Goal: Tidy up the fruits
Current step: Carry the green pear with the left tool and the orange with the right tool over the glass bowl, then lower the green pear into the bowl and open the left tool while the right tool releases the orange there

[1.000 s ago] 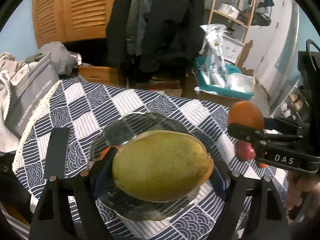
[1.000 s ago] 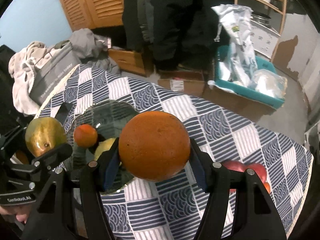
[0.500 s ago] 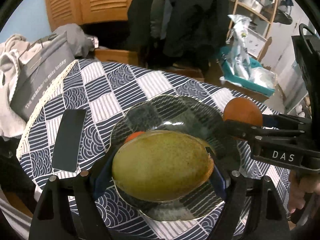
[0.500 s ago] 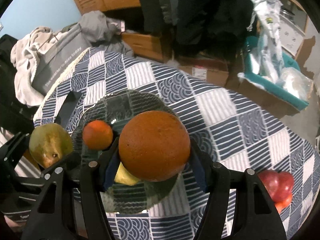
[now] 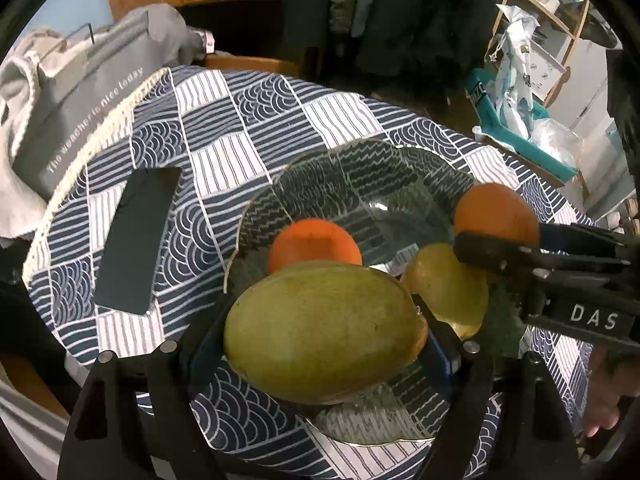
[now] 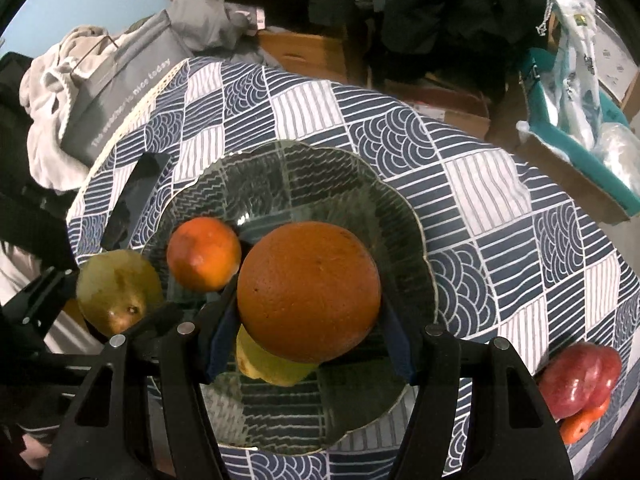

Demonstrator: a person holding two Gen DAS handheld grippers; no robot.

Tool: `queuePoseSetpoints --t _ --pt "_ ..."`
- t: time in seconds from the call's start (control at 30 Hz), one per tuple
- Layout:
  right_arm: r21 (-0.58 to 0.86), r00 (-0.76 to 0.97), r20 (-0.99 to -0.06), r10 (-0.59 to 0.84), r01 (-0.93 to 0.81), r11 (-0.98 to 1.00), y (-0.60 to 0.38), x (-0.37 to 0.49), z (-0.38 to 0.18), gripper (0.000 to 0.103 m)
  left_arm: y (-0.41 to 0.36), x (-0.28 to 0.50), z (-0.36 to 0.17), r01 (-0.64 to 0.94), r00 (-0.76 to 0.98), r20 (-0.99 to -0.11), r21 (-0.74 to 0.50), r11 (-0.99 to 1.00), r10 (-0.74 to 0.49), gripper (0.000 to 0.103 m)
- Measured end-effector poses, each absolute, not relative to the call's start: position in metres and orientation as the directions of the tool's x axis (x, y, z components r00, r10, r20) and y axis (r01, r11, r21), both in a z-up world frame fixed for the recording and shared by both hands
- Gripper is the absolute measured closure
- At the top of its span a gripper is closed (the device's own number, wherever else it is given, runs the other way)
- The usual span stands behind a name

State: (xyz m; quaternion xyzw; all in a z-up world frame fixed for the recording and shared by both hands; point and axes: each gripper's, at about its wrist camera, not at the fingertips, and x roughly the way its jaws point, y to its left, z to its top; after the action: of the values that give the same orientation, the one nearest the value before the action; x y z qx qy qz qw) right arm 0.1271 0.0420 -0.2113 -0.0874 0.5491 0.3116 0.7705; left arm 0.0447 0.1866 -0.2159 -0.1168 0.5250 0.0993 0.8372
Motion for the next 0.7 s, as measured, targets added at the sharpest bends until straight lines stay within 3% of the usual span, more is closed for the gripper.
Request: queuePoseSetpoints --t 0.7 --pt "0.223 0.181 -0.900 0.396 -0.588 0.778 0.049 0.127 -0.212 0.035 0.175 0.051 -0.240 -0.272 0.326 -0.943 -0.032 0.962 0.061 0.016"
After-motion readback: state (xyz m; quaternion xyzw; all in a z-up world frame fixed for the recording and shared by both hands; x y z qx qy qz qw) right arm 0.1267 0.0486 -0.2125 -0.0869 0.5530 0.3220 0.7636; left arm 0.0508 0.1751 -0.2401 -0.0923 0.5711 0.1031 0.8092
